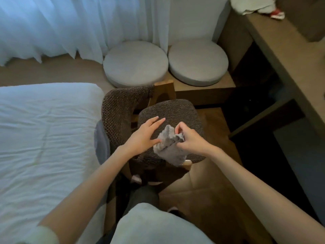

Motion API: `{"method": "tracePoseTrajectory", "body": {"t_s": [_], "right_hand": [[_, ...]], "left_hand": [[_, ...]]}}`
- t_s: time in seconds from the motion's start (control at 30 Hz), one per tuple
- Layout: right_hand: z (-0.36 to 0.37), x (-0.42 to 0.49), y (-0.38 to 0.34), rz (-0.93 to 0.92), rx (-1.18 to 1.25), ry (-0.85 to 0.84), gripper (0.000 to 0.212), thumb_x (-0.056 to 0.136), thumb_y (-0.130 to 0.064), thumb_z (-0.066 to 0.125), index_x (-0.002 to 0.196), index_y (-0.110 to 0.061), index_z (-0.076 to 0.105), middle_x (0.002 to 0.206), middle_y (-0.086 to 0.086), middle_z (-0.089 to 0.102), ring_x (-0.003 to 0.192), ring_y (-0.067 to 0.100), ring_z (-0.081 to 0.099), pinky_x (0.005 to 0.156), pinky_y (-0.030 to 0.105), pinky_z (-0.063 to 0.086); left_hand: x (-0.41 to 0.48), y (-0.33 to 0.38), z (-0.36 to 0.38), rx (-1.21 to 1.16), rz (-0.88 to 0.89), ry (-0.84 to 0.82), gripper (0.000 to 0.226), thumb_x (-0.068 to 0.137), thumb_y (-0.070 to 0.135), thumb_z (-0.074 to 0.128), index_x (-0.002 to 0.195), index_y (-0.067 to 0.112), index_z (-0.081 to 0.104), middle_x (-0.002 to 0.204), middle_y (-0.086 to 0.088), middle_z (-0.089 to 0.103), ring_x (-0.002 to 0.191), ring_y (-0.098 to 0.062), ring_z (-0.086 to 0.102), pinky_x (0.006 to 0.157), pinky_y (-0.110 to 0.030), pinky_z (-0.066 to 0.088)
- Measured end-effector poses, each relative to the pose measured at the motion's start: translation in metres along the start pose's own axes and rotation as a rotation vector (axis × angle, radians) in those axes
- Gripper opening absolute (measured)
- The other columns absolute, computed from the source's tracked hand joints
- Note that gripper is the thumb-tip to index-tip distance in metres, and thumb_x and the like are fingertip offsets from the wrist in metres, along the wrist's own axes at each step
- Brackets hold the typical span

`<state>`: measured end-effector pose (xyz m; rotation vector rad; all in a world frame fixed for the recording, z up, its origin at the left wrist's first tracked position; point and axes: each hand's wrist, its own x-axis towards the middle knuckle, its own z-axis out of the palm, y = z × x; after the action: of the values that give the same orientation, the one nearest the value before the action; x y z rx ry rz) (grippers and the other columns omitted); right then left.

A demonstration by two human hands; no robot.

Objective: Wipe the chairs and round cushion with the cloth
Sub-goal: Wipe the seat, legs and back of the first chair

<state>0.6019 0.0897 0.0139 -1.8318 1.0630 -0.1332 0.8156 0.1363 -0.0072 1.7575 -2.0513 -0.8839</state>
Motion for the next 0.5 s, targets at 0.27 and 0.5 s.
{"method": "tracePoseTrajectory", "body": {"t_s": [0.27,0.5], "right_hand": [[-0.065,-0.034,0.043,0.021,0.003,0.043,0.024,0.077,-0.011,0.062,0.082,-0.031,0.050,0.067,-0.012,0.057,0.055,0.000,0.049,0.049,0.015,0.035],[-0.139,-0.019,0.110,0.168,-0.021,0.190,0.010,0.089,-0.020,0.052,0.084,-0.028,0.050,0.084,0.004,0.064,0.072,0.018,0.058,0.058,0.030,0.041]], "left_hand": [[0.056,0.065,0.031,-0.108,0.035,-0.051,0.016,0.088,0.023,0.066,0.103,0.028,0.063,0.151,0.000,0.032,0.141,-0.021,0.027,0.113,-0.042,0.029],[0.122,0.098,0.048,-0.231,-0.012,-0.080,0.006,0.094,0.024,0.058,0.100,0.022,0.057,0.095,0.006,0.064,0.082,-0.011,0.059,0.073,-0.030,0.048]]}}
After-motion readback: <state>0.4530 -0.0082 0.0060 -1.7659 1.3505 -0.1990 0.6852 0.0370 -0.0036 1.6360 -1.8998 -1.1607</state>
